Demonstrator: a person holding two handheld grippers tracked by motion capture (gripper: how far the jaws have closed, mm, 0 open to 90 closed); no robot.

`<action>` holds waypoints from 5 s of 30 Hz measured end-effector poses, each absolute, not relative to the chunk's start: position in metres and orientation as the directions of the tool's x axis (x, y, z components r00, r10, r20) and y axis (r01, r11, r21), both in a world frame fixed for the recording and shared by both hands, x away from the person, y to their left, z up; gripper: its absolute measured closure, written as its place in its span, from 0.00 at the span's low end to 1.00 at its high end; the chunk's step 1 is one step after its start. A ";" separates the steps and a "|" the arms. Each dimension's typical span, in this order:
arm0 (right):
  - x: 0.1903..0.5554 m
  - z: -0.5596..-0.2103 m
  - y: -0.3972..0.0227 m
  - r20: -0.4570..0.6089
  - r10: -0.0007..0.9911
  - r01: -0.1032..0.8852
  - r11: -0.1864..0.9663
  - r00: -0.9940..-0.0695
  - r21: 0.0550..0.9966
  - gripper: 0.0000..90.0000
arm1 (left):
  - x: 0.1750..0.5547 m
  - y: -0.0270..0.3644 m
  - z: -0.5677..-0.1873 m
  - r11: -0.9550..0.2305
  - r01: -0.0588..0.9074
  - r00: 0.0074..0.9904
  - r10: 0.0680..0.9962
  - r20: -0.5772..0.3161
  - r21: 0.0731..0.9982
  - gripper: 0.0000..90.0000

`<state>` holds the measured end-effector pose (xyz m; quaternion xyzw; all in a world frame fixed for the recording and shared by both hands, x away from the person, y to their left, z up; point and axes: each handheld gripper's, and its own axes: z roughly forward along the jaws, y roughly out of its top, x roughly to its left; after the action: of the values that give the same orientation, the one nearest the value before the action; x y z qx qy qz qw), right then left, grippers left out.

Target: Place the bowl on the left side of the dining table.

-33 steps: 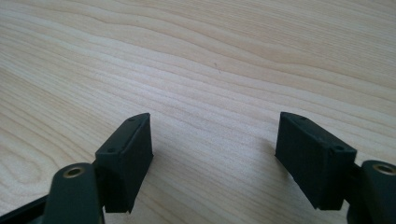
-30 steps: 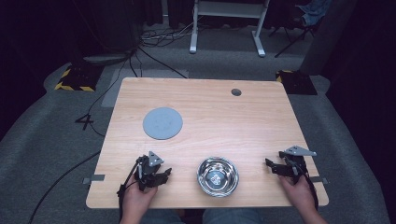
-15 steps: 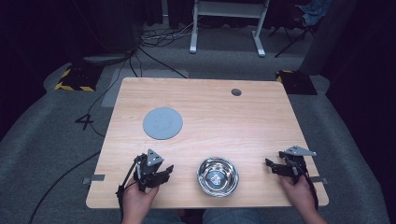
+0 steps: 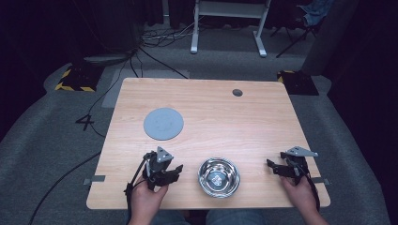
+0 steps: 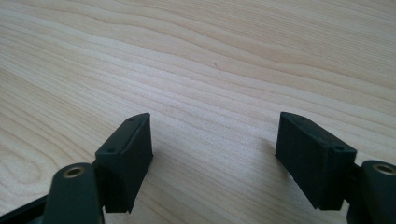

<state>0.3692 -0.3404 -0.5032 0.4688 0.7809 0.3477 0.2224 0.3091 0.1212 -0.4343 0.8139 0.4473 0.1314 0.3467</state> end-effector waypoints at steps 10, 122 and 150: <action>0.369 -0.503 -0.340 -0.022 0.887 0.578 0.319 -0.461 0.751 0.30 | 0.323 0.096 -0.433 -0.381 0.641 0.604 0.786 -0.131 0.666 0.54; 0.369 -0.503 -0.340 -0.022 0.889 0.579 0.317 -0.458 0.751 0.30 | 0.415 0.151 -0.398 -0.196 0.801 0.440 0.833 -0.336 0.565 0.96; 0.369 -0.503 -0.340 -0.010 0.894 0.586 0.303 -0.449 0.752 0.29 | 0.480 0.188 -0.375 -0.079 0.791 0.334 0.886 -0.320 0.607 0.96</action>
<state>0.3693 -0.3396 -0.5031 0.4765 0.7763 0.3487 0.2205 0.4795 0.1884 -0.3748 0.7317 0.5731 0.0657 0.3631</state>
